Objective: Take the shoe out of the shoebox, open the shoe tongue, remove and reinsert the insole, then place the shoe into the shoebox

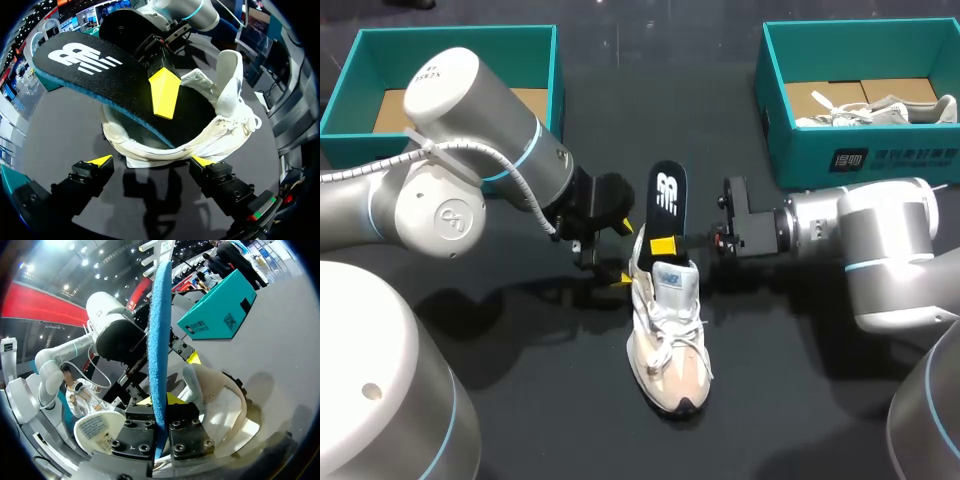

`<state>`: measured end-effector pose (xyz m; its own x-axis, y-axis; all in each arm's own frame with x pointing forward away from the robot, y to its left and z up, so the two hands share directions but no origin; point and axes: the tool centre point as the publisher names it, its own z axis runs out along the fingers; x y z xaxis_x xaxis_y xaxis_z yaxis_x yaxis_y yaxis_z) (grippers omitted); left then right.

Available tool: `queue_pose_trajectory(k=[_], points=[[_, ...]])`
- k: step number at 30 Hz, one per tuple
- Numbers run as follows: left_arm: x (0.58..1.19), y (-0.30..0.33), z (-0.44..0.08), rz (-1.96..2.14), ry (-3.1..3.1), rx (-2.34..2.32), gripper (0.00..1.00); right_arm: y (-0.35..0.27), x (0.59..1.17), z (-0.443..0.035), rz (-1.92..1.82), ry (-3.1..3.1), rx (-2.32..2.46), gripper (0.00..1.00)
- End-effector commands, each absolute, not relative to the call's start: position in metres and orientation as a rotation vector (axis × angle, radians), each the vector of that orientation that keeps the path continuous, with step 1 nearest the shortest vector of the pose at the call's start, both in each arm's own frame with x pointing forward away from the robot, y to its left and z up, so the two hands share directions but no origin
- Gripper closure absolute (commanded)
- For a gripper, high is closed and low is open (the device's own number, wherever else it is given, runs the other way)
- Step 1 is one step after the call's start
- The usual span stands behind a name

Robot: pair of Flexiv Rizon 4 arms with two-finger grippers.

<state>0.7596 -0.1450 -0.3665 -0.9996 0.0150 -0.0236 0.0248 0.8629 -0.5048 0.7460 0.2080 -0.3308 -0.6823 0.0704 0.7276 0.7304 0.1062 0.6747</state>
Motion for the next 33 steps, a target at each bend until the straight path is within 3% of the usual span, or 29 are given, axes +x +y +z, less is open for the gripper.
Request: queue_pose_trajectory(k=[1,8,9,10,13,29,32,33], points=[[0.759,-0.146,-0.367,-0.809,3.014,0.032,0.0,0.21,0.736,-0.338,-1.581,-1.865,-0.817,1.0],[0.759,-0.146,-0.367,-0.809,3.014,0.032,0.0,0.215,0.73,-0.34,-1.564,-1.849,-0.813,1.0],[0.759,-0.146,-0.367,-0.809,3.014,0.032,0.0,0.216,0.731,-0.338,-1.569,-1.855,-0.804,0.93],[0.759,-0.146,-0.367,-0.809,3.014,0.032,0.0,0.217,0.732,-0.335,-1.575,-1.86,-0.793,0.78],[0.759,-0.146,-0.367,-0.809,3.014,0.032,0.0,0.219,0.735,-0.328,-1.585,-1.881,-0.759,0.73],[0.759,-0.146,-0.367,-0.809,3.014,0.032,0.0,0.211,0.763,-0.3,-1.636,-1.971,-0.682,0.75],[0.759,-0.146,-0.367,-0.809,3.014,0.032,0.0,0.207,0.768,-0.299,-1.662,-1.951,-0.673,0.89],[0.759,-0.146,-0.367,-0.809,3.014,0.032,0.0,0.207,0.769,-0.299,-1.666,-1.946,-0.672,1.0]])
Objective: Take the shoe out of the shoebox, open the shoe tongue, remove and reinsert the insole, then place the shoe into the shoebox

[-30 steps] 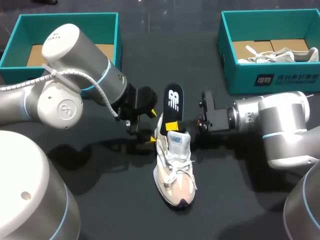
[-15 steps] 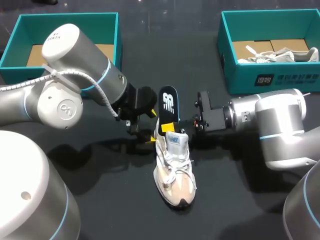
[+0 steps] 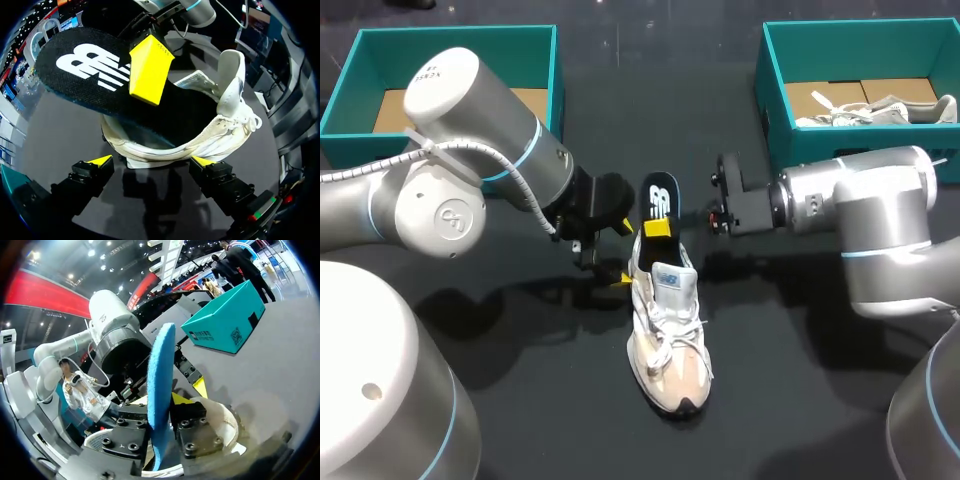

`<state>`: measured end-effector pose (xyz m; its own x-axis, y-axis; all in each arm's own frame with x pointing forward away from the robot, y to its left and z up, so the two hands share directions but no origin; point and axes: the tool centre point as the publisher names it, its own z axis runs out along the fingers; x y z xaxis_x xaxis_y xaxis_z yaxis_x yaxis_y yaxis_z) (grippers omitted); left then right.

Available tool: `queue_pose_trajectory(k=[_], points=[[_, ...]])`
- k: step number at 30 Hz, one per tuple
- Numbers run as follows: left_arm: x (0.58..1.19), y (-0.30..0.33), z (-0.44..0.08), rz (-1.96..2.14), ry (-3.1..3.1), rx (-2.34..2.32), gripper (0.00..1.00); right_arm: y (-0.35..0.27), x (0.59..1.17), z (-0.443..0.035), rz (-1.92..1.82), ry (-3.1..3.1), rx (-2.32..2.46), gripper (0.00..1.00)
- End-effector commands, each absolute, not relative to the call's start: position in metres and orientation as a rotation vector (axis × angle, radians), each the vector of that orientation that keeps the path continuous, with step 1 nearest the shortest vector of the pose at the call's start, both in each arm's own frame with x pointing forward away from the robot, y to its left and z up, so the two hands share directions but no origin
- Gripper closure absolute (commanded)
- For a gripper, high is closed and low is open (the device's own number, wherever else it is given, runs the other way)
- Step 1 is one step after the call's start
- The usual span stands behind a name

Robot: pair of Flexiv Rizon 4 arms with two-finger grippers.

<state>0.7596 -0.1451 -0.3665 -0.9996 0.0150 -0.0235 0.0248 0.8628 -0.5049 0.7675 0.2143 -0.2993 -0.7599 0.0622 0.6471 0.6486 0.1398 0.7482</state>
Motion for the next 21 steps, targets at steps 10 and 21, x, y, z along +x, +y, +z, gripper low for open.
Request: queue_pose_trajectory(k=[10,21], points=[[0.759,-0.146,-0.367,-0.809,3.014,0.032,0.0,0.217,0.756,-0.319,-1.597,-1.882,-0.686,1.0],[0.759,-0.146,-0.367,-0.809,3.014,0.032,0.0,0.221,0.733,-0.347,-1.553,-1.778,-0.785,1.0]])
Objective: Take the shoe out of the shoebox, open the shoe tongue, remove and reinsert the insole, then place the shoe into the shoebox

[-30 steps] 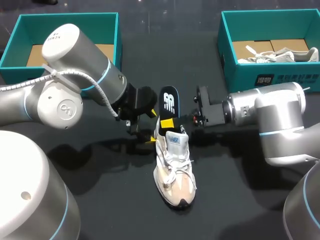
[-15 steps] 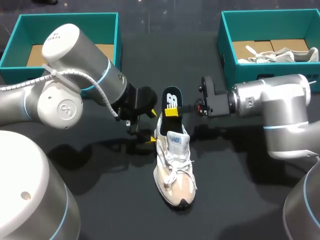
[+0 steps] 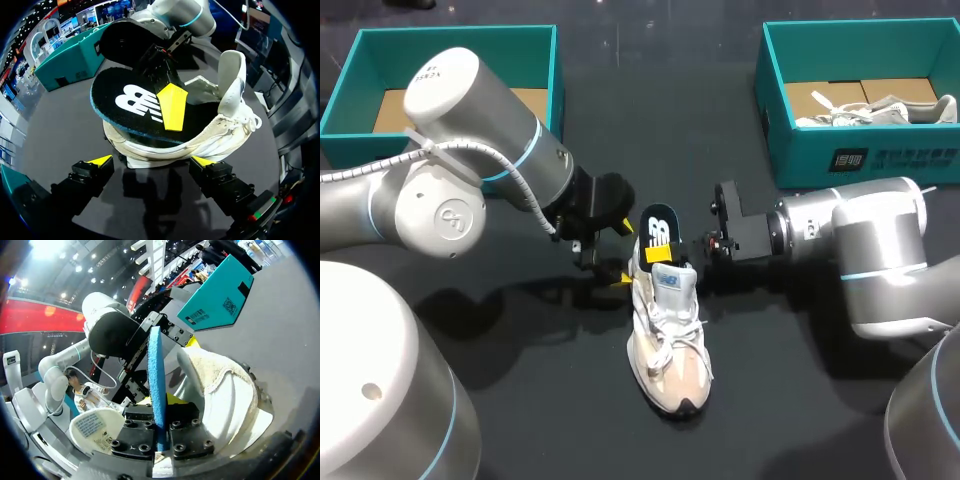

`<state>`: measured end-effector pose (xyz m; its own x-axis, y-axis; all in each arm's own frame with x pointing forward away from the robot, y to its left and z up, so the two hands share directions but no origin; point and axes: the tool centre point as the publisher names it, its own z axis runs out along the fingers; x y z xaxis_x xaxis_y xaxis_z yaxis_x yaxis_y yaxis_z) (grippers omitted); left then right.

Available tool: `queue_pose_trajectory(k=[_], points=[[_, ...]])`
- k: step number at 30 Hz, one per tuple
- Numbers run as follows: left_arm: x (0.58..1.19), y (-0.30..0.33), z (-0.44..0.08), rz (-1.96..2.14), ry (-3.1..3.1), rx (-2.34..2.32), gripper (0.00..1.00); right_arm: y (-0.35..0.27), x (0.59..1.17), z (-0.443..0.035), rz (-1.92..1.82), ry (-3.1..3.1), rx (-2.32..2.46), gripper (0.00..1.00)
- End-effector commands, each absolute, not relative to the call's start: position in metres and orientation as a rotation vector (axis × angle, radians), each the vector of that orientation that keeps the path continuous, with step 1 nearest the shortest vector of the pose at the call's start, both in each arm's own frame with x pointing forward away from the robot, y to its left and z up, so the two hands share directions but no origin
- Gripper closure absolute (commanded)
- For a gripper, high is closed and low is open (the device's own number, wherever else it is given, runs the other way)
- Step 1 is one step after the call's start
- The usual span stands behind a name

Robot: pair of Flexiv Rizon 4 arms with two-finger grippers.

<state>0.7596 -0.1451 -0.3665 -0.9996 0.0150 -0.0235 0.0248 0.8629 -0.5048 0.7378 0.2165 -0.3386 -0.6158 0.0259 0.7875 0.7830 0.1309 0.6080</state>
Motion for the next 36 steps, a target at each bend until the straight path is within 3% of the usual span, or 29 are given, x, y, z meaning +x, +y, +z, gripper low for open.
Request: queue_pose_trajectory(k=[1,3,5,7,19,24,26,28,36], points=[[0.759,-0.146,-0.367,-0.809,3.014,0.032,0.0,0.221,0.733,-0.345,-1.556,-1.781,-0.784,1.0],[0.759,-0.146,-0.367,-0.809,3.014,0.032,0.0,0.221,0.735,-0.338,-1.567,-1.802,-0.774,0.99],[0.759,-0.146,-0.367,-0.809,3.014,0.032,0.0,0.221,0.738,-0.33,-1.571,-1.835,-0.752,0.78],[0.759,-0.146,-0.367,-0.809,3.014,0.032,0.0,0.221,0.739,-0.327,-1.566,-1.863,-0.737,0.71],[0.759,-0.146,-0.367,-0.809,3.014,0.032,0.0,0.214,0.756,-0.297,-1.545,-1.999,-0.687,0.79],[0.759,-0.146,-0.367,-0.809,3.014,0.032,0.0,0.206,0.762,-0.298,-1.559,-1.988,-0.709,0.76],[0.759,-0.146,-0.367,-0.809,3.014,0.032,0.0,0.206,0.762,-0.298,-1.566,-1.971,-0.717,0.82],[0.759,-0.146,-0.367,-0.809,3.014,0.032,0.0,0.204,0.762,-0.301,-1.565,-1.958,-0.724,1.0],[0.759,-0.146,-0.367,-0.809,3.014,0.032,0.0,0.209,0.751,-0.324,-1.518,-1.907,-0.762,1.0]])
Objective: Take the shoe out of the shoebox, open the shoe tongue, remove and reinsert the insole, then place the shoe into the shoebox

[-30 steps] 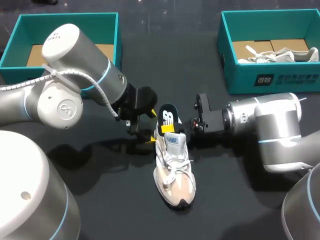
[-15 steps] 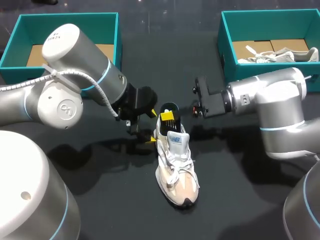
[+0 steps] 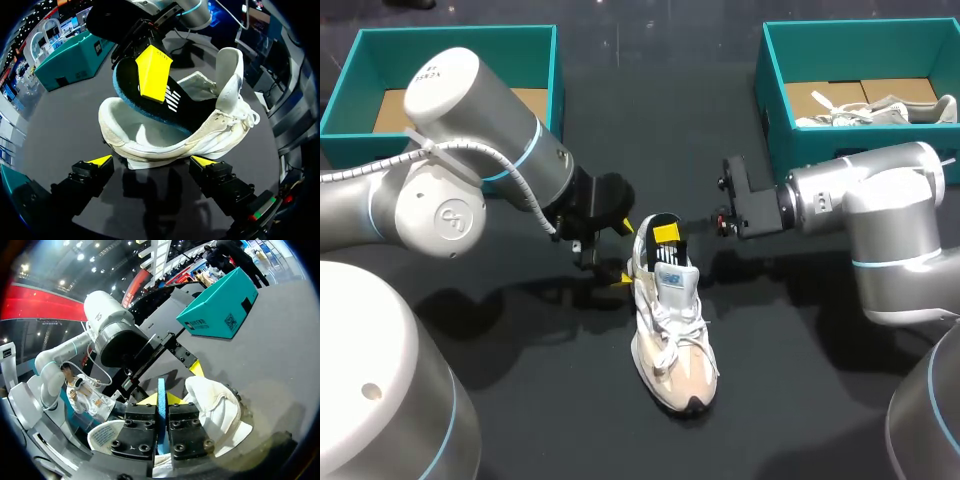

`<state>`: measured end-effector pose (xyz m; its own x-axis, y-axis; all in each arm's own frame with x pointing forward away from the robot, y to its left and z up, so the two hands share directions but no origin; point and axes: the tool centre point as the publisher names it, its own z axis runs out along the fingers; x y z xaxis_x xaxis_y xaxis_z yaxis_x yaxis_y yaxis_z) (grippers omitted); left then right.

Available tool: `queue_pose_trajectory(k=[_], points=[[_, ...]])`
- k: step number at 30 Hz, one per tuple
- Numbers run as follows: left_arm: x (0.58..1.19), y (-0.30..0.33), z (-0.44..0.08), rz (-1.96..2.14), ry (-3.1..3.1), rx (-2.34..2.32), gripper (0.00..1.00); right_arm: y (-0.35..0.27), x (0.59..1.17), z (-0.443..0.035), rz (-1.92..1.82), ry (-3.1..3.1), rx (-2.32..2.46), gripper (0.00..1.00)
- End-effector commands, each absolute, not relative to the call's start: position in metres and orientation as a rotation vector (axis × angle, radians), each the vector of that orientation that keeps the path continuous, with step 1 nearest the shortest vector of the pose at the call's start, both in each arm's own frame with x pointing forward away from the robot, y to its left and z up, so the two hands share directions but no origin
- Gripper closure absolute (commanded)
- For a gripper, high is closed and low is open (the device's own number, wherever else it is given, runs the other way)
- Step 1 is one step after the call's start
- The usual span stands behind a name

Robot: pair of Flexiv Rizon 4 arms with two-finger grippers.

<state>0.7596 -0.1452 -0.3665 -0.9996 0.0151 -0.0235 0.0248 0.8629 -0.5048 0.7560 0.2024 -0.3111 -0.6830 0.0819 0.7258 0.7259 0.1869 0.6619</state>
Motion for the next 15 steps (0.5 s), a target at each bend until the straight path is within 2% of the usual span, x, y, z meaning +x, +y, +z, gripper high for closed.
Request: queue_pose_trajectory(k=[1,9,13,15], points=[[0.759,-0.146,-0.367,-0.809,3.014,0.032,0.0,0.21,0.749,-0.326,-1.508,-1.9,-0.77,1.0],[0.759,-0.146,-0.367,-0.809,3.014,0.032,0.0,0.216,0.733,-0.339,-1.45,-1.858,-0.819,1.0],[0.759,-0.146,-0.367,-0.809,3.014,0.032,0.0,0.216,0.737,-0.325,-1.472,-1.905,-0.793,0.65],[0.759,-0.146,-0.367,-0.809,3.014,0.032,0.0,0.217,0.74,-0.32,-1.469,-1.933,-0.782,0.64]])
